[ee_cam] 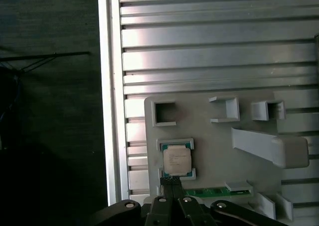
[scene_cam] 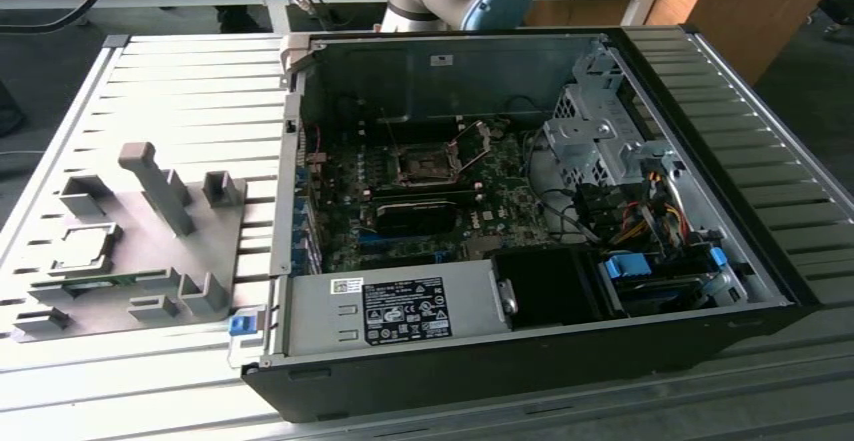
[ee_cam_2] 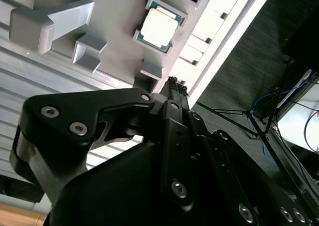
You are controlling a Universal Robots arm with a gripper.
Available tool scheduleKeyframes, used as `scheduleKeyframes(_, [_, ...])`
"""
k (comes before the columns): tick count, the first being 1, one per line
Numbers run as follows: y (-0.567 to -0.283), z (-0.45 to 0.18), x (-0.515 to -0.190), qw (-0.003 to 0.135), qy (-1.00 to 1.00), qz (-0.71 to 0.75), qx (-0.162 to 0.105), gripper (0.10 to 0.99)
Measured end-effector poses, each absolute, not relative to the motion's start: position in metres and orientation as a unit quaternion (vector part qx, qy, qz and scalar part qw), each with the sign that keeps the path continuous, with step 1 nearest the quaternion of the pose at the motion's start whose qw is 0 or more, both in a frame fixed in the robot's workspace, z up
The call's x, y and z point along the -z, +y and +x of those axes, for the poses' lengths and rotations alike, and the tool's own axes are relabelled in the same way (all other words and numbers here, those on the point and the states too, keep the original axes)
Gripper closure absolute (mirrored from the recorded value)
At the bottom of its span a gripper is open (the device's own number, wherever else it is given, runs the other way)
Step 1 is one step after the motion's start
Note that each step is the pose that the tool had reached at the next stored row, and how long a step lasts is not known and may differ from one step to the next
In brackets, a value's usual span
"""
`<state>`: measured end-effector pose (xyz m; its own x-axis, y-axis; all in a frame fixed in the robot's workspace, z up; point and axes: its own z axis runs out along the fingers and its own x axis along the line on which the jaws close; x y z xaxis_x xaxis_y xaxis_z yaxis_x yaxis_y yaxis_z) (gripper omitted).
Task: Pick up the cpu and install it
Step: 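Pick up the cpu and move it towards the insertion slot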
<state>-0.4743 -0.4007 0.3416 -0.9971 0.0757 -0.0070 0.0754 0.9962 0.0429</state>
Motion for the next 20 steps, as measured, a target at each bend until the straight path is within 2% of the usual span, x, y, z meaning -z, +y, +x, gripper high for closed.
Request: scheduleKeyframes(20, [-0.4040,-0.4743,-0.3314,0.001,0.999,0.038,-0.022,0.980])
